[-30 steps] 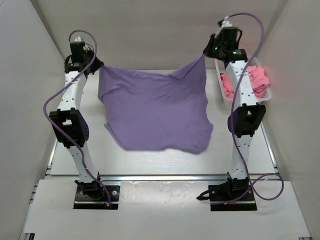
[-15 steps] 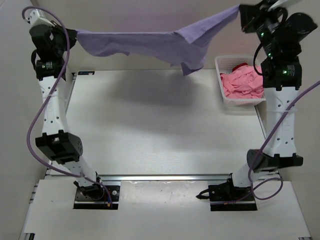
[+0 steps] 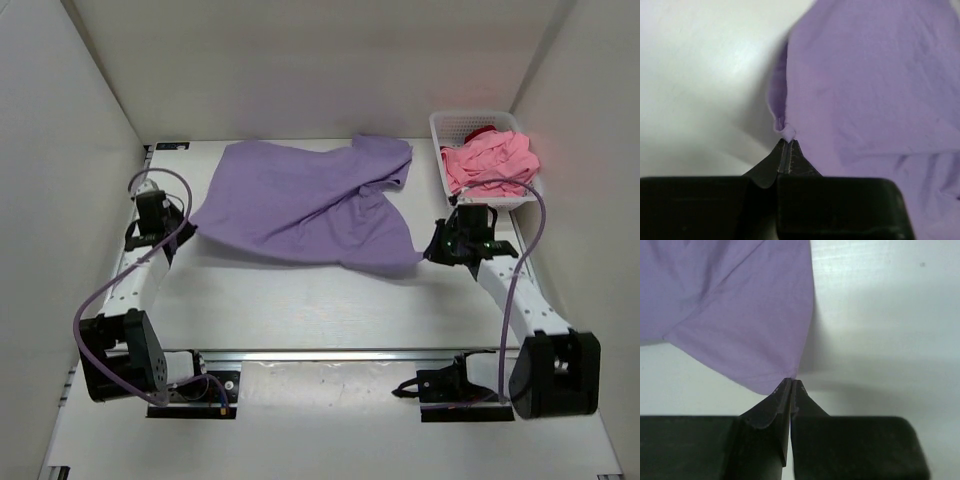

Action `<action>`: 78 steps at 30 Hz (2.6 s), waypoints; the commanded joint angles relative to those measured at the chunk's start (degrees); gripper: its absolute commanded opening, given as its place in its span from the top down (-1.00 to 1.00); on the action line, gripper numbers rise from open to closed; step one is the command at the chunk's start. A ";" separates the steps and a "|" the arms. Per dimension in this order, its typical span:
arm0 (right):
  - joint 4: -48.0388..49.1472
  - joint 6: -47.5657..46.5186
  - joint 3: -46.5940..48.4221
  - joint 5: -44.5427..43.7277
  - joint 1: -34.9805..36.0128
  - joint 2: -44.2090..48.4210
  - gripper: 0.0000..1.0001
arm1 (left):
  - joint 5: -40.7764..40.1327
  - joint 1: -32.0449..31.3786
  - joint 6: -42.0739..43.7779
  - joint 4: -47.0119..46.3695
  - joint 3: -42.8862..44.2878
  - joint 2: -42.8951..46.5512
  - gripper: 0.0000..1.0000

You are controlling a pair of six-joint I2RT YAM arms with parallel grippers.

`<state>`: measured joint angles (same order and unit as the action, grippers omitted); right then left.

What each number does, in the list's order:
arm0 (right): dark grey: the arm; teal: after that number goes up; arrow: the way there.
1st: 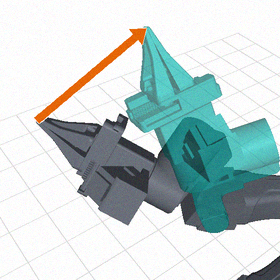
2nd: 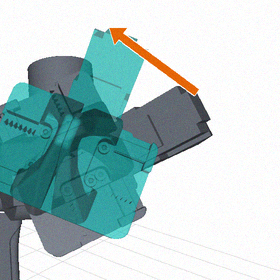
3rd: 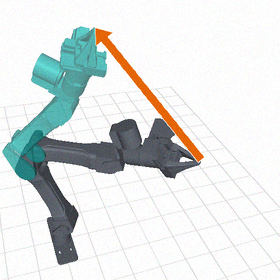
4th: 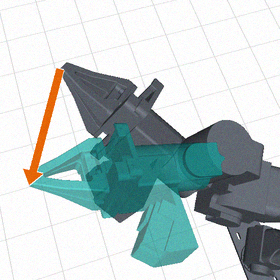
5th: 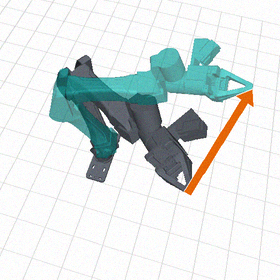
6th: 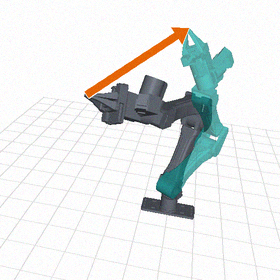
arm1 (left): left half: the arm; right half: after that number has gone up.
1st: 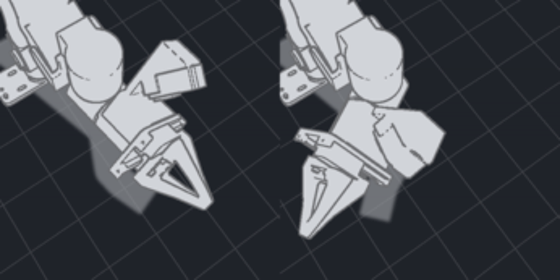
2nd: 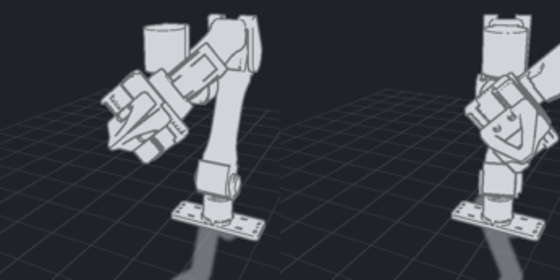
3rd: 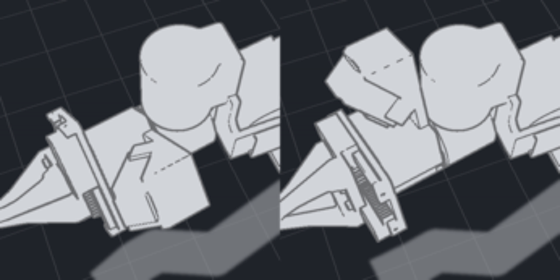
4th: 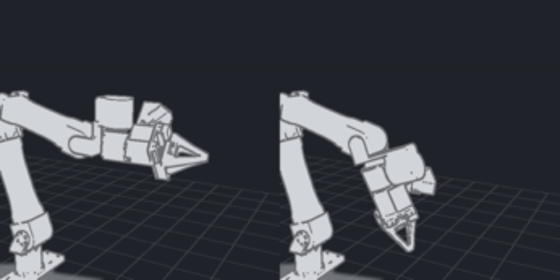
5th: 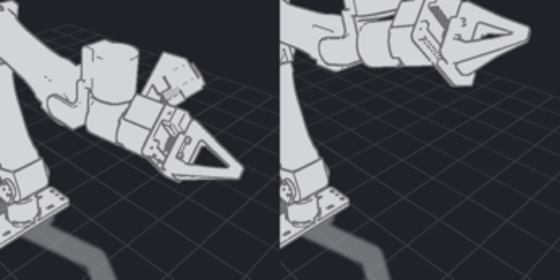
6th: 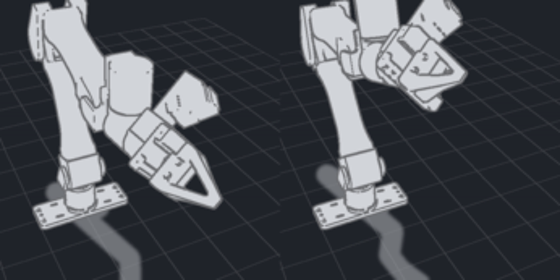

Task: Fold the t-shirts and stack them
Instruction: Flatten out the tshirt, then fold the flattened tshirt in 1/3 of the way

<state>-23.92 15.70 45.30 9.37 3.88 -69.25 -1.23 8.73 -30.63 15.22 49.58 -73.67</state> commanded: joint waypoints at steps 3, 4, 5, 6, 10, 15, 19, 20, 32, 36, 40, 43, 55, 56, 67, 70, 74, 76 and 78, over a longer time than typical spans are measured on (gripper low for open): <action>-2.16 0.73 -4.24 3.71 -1.15 11.41 1.00 | 0.70 2.43 -1.01 -1.86 -8.96 5.72 1.00; -3.83 0.99 -5.73 4.69 -1.76 12.55 1.00 | 0.97 2.08 -1.01 -1.95 -10.98 6.08 1.00; -6.29 1.60 -6.44 6.52 -1.94 13.87 1.00 | 0.10 1.47 -1.10 -1.60 -12.74 7.47 1.00; -9.27 2.31 -7.84 7.41 -2.12 15.71 1.00 | 0.53 1.55 -0.83 -0.64 -13.63 8.10 1.00; -17.55 5.73 -7.68 8.22 0.60 25.27 1.00 | 1.34 2.35 -0.04 0.68 -14.34 11.70 1.00; -27.56 15.56 -4.26 2.94 3.59 38.91 1.00 | 2.02 -1.79 -1.01 0.86 -11.44 11.36 1.00; -32.77 22.08 -11.88 3.10 7.02 42.96 1.00 | 4.22 -1.27 -1.36 -0.19 -12.84 10.83 1.00; -32.33 25.13 -15.73 3.38 8.67 44.80 0.99 | 4.14 -1.70 -1.01 -0.11 -13.28 11.09 1.00; -19.18 23.27 -14.54 -4.91 15.67 33.78 1.00 | 0.88 -1.09 -1.53 -0.10 -13.64 10.31 1.00; -8.27 13.14 -12.70 9.50 -1.75 23.83 1.00 | 1.33 -0.73 -4.00 -1.07 -10.30 5.74 1.00; -6.66 7.25 -3.59 3.57 -5.64 12.95 1.00 | 1.41 -0.12 -5.31 -2.12 -8.19 2.66 1.00; -3.86 6.80 1.27 2.32 -4.24 5.74 1.00 | 1.32 -0.38 -5.93 -3.35 -6.52 -0.76 1.00; 2.21 4.34 19.54 0.66 -4.32 -16.07 1.00 | -1.05 0.06 -7.25 -5.56 -0.63 -10.78 1.00; 2.04 4.16 21.91 1.18 -3.97 -18.61 0.99 | -0.96 0.23 -7.16 -5.64 0.68 -11.75 1.00; 2.74 2.14 38.89 0.57 -2.12 -36.21 1.00 | -2.64 0.32 -5.75 -4.41 8.78 -22.39 1.00; 1.69 1.35 43.55 0.22 -2.30 -40.87 1.00 | -2.37 0.67 -5.84 -4.50 9.30 -24.06 1.00; 2.21 1.34 47.06 0.83 -2.91 -44.30 1.00 | -2.90 0.68 -5.84 -4.85 9.74 -25.29 0.99; 3.44 1.69 48.04 1.35 -3.26 -45.87 1.00 | -2.46 1.28 -5.84 -5.29 9.83 -25.21 0.98; 3.18 2.14 49.35 2.93 -3.26 -47.19 1.00 | -2.46 0.76 -5.93 -6.51 9.57 -25.38 0.89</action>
<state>-23.42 17.98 91.05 11.46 1.37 -115.24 -2.61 9.17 -36.84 11.09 57.19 -100.01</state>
